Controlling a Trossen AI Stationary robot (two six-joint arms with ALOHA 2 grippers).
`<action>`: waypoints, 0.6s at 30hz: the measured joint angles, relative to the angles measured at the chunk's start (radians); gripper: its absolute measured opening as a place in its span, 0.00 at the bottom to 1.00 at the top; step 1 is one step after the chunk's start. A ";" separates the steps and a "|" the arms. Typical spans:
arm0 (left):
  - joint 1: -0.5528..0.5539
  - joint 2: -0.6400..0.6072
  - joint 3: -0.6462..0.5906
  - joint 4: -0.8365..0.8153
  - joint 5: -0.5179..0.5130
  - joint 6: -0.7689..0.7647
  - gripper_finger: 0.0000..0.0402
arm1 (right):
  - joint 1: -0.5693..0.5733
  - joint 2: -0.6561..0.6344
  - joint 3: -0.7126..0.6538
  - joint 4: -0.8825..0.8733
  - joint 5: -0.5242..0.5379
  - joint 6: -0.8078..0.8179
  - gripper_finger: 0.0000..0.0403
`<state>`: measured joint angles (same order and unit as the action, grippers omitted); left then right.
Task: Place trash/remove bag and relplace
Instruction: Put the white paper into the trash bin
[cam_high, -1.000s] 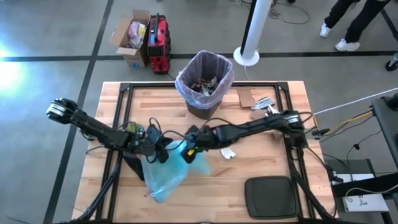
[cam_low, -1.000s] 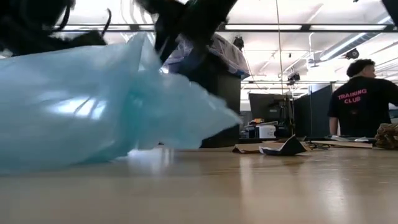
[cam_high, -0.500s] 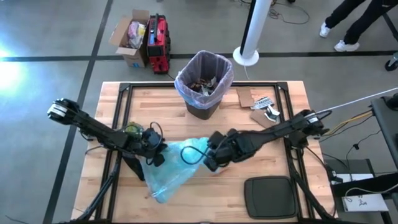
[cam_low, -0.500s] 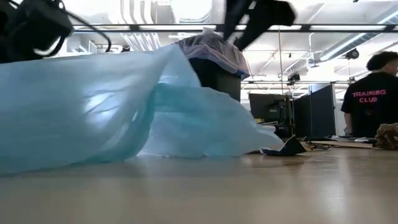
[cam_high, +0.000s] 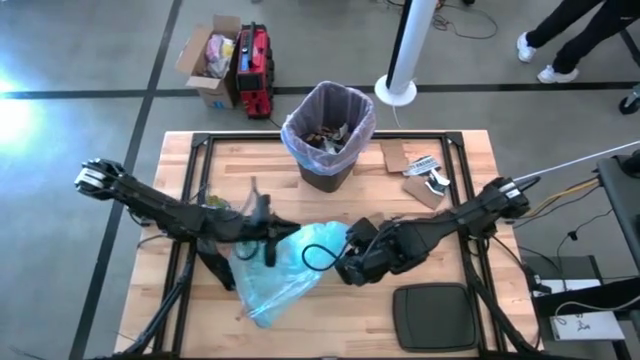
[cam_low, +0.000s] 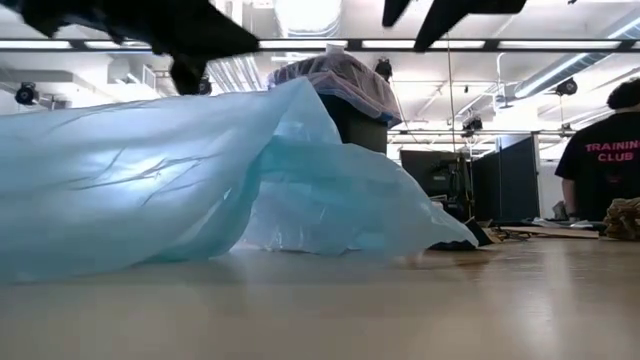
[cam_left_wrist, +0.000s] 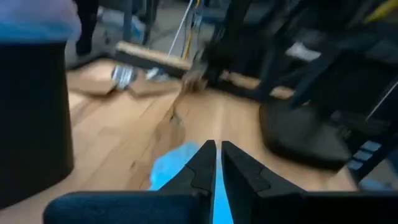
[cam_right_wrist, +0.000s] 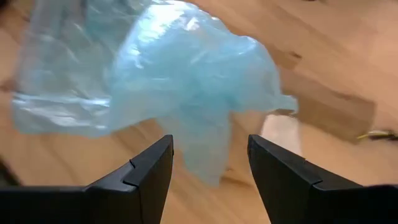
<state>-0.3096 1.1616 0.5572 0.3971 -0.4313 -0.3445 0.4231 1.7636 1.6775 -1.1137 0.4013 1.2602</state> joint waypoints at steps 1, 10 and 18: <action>0.013 0.051 0.028 0.007 0.035 0.000 0.03 | 0.007 -0.009 0.000 -0.002 0.007 0.006 0.48; 0.047 0.410 0.172 -0.077 0.160 0.040 0.03 | 0.052 -0.037 0.000 -0.023 0.020 0.073 0.48; 0.047 0.444 0.117 -0.363 0.153 0.029 0.03 | 0.074 -0.005 -0.054 -0.052 -0.043 0.123 0.48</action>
<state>-0.2626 1.6051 0.6745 0.0344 -0.2782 -0.3151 0.4973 1.7585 1.6235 -1.1652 0.3580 1.3835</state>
